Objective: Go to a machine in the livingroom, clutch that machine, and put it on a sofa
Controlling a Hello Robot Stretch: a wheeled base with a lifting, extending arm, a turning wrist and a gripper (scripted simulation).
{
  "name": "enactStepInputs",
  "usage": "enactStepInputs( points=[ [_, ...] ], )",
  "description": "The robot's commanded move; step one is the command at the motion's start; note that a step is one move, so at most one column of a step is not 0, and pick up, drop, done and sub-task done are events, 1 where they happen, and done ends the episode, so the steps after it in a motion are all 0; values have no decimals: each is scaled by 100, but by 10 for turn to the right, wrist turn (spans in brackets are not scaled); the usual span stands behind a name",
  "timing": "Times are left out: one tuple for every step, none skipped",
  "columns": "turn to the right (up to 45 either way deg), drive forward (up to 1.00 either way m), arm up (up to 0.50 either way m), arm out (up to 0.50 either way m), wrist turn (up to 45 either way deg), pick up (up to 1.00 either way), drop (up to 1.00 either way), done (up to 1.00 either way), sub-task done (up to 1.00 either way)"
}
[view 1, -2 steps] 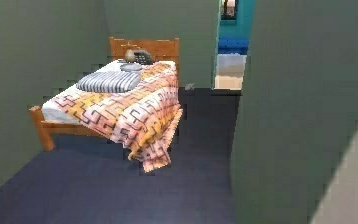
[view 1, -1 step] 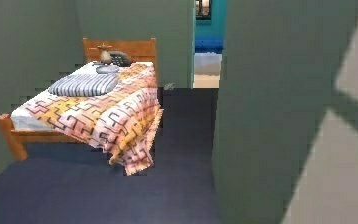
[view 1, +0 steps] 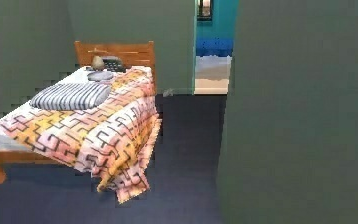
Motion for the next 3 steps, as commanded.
enactStepInputs(
  points=[
    [60, 0, 0, 0, 0, 0, 0, 0, 0],
    [0, 100, 0, 0, 0, 0, 0, 0, 0],
    [60, 0, 0, 0, 0, 0, 0, 0, 0]
  ],
)
